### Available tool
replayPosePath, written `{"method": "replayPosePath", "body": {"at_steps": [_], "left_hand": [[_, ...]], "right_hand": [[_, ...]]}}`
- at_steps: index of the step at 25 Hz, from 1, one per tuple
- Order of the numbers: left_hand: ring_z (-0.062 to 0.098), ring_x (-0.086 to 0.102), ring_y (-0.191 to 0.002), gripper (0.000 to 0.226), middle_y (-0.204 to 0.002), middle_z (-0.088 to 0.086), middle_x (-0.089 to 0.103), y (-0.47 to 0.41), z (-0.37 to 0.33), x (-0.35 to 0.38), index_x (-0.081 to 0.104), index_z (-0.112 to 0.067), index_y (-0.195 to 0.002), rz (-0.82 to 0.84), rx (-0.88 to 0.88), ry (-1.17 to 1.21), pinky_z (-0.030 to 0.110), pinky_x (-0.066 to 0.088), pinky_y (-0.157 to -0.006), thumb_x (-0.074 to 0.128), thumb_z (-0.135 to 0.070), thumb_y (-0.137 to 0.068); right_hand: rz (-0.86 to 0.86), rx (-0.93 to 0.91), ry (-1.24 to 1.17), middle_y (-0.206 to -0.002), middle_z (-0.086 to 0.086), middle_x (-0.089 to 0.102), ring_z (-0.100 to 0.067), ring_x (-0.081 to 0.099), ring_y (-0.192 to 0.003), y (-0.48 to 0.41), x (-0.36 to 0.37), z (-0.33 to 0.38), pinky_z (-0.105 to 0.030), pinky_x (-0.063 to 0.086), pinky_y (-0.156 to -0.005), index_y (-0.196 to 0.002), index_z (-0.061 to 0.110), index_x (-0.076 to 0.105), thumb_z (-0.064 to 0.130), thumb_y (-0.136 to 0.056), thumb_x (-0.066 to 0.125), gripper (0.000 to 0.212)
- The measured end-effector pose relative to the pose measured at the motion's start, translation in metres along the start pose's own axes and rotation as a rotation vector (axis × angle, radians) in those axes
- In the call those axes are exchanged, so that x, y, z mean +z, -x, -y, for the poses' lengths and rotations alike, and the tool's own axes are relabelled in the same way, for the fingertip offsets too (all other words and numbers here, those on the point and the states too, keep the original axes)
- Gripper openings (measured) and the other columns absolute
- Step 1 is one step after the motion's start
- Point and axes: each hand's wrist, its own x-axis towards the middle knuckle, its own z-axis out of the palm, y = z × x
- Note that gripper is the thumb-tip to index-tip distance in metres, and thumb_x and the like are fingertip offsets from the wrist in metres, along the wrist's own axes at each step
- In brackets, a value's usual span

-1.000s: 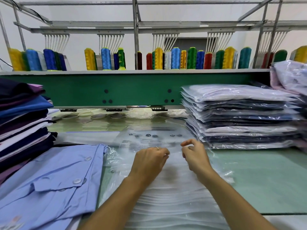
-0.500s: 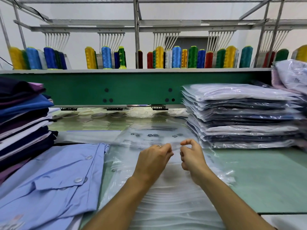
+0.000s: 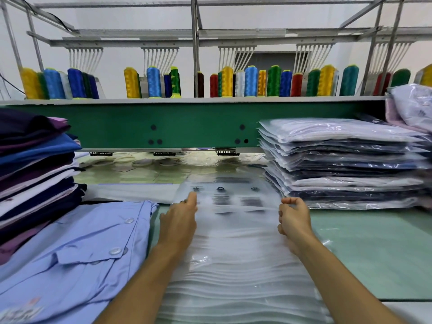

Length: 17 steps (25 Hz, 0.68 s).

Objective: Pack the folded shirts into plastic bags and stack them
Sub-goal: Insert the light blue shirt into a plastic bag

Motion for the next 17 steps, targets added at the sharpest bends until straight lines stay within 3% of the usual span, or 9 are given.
{"method": "replayPosePath", "body": {"at_steps": [3, 7, 11, 13, 15, 17], "left_hand": [[0.033, 0.067, -0.100, 0.030, -0.091, 0.010, 0.068, 0.002, 0.011, -0.006, 0.033, -0.016, -0.094, 0.001, -0.059, 0.042, 0.049, 0.055, -0.069, 0.037, 0.013, -0.086], [0.038, 0.060, -0.100, 0.028, -0.102, 0.015, 0.066, 0.001, 0.021, -0.011, 0.036, -0.012, -0.096, -0.012, -0.188, 0.040, 0.049, 0.051, -0.074, 0.036, 0.014, -0.085], [0.038, 0.057, -0.102, 0.025, -0.111, 0.016, 0.064, 0.001, 0.023, -0.010, 0.039, -0.008, -0.103, -0.018, -0.249, 0.007, 0.045, 0.047, -0.070, 0.041, 0.013, -0.088], [0.036, 0.051, -0.116, 0.018, -0.125, 0.013, 0.061, -0.002, 0.023, -0.012, 0.044, -0.009, -0.115, -0.008, -0.225, -0.093, 0.045, 0.046, -0.081, 0.051, -0.007, -0.099], [0.033, 0.035, -0.140, 0.042, -0.150, 0.004, 0.047, -0.003, 0.024, -0.010, 0.046, -0.017, -0.137, 0.020, -0.115, -0.204, 0.044, 0.033, -0.109, 0.057, -0.035, -0.101], [0.022, 0.037, -0.143, 0.040, -0.148, -0.008, 0.051, -0.002, 0.022, -0.006, 0.056, -0.030, -0.134, 0.052, 0.080, -0.139, 0.037, 0.027, -0.113, 0.061, -0.044, -0.097]], "right_hand": [[-0.071, 0.003, 0.012, -0.074, -0.006, 0.045, -0.016, 0.030, -0.050, -0.006, -0.003, -0.002, -0.022, 0.025, -0.036, -0.103, 0.014, 0.049, 0.000, -0.099, 0.038, 0.018], [-0.187, -0.001, 0.029, -0.076, -0.005, 0.048, -0.018, 0.035, -0.051, -0.015, -0.010, -0.004, -0.026, 0.030, -0.040, -0.101, 0.015, 0.051, 0.003, -0.099, 0.038, 0.018], [-0.199, -0.015, 0.050, -0.075, -0.006, 0.049, -0.019, 0.036, -0.052, -0.017, -0.008, -0.009, -0.029, 0.030, -0.044, -0.092, 0.021, 0.048, 0.003, -0.099, 0.036, 0.023], [-0.181, -0.002, 0.059, -0.073, -0.005, 0.048, -0.017, 0.036, -0.051, -0.019, -0.009, -0.010, -0.027, 0.030, -0.041, -0.091, 0.021, 0.049, 0.004, -0.100, 0.037, 0.022], [-0.158, 0.011, 0.068, -0.073, -0.004, 0.048, -0.016, 0.035, -0.051, -0.020, -0.010, -0.011, -0.024, 0.029, -0.036, -0.096, 0.018, 0.052, 0.005, -0.101, 0.039, 0.019], [-0.136, 0.013, 0.088, -0.072, -0.003, 0.047, -0.016, 0.035, -0.050, -0.020, -0.009, -0.013, -0.024, 0.028, -0.035, -0.098, 0.017, 0.053, 0.004, -0.100, 0.039, 0.019]]}}
